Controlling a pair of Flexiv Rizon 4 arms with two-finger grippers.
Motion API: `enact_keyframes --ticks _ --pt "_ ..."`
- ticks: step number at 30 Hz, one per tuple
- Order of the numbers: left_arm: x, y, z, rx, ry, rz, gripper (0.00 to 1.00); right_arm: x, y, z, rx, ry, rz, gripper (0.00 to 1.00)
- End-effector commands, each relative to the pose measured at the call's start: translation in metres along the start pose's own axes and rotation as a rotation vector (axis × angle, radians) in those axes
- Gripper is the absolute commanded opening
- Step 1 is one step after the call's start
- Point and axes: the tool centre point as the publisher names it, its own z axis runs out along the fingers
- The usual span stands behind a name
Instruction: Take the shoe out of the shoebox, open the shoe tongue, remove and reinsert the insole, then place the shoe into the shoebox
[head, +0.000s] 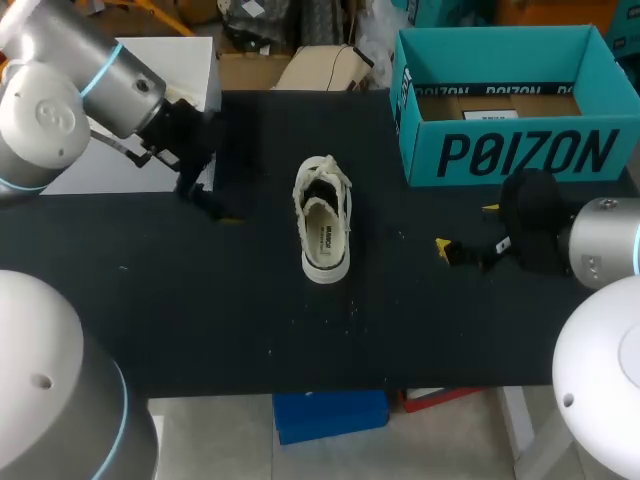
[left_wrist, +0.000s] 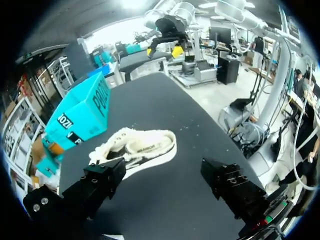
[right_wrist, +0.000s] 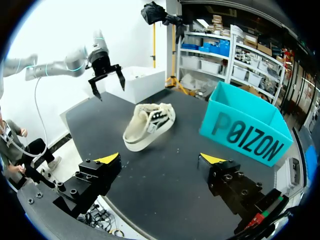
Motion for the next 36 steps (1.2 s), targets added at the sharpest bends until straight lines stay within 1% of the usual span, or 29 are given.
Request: enact_keyframes --ticks 1,3,4,6,7,9,12,15,17,18,20,21,23,26,27,28,36 --pt "0.016 0.010 -0.014 0.025 -0.046 -0.074 1.00 0.000 0.000 0.000 0.002 0.001 0.001 1.00" --pt "0.021 0.014 -0.022 0.094 -0.053 -0.119 1.00 0.000 0.000 0.000 0.002 0.001 0.001 1.00" --pt "0.024 0.017 -0.025 0.053 -0.058 -0.127 1.00 0.000 0.000 0.000 0.002 0.001 0.001 1.00" --pt "0.030 0.020 -0.028 0.048 -0.060 -0.126 1.00 0.000 0.000 0.000 0.002 0.001 0.001 1.00" --pt "0.033 0.022 -0.030 0.017 -0.060 -0.130 1.00 0.000 0.000 0.000 0.002 0.001 0.001 1.00" --pt "0.038 0.024 -0.034 0.014 -0.063 -0.124 1.00 0.000 0.000 0.000 0.002 0.001 0.001 1.00" --pt "0.038 0.024 -0.034 0.014 -0.063 -0.124 1.00 0.000 0.000 0.000 0.002 0.001 0.001 1.00" --pt "0.038 0.024 -0.034 0.014 -0.063 -0.124 1.00 0.001 0.018 0.006 0.106 -0.018 -0.086 1.00" --pt "0.038 0.024 -0.034 0.014 -0.063 -0.124 1.00 0.004 0.028 0.015 0.224 -0.033 -0.132 1.00" --pt "0.038 0.024 -0.034 0.014 -0.063 -0.124 1.00 0.005 0.032 0.020 0.256 -0.032 -0.145 1.00" --pt "0.038 0.024 -0.034 0.014 -0.063 -0.124 1.00 0.006 0.037 0.032 0.355 -0.065 -0.178 1.00" --pt "0.038 0.024 -0.034 0.014 -0.063 -0.124 1.00 0.007 0.040 0.037 0.394 -0.060 -0.173 1.00" --pt "0.038 0.024 -0.034 0.014 -0.063 -0.124 1.00 0.009 0.044 0.048 0.501 -0.074 -0.195 1.00" --pt "0.038 0.024 -0.034 0.014 -0.063 -0.124 1.00 0.013 0.048 0.063 0.624 -0.049 -0.185 1.00" --pt "0.038 0.024 -0.034 0.014 -0.063 -0.124 1.00 0.011 0.049 0.068 0.680 -0.040 -0.186 1.00" --pt "0.038 0.024 -0.034 0.014 -0.063 -0.124 1.00 0.009 0.052 0.073 0.715 -0.021 -0.189 1.00" --pt "0.038 0.024 -0.034 0.014 -0.063 -0.124 1.00 0.009 0.052 0.073 0.715 -0.021 -0.189 1.00"
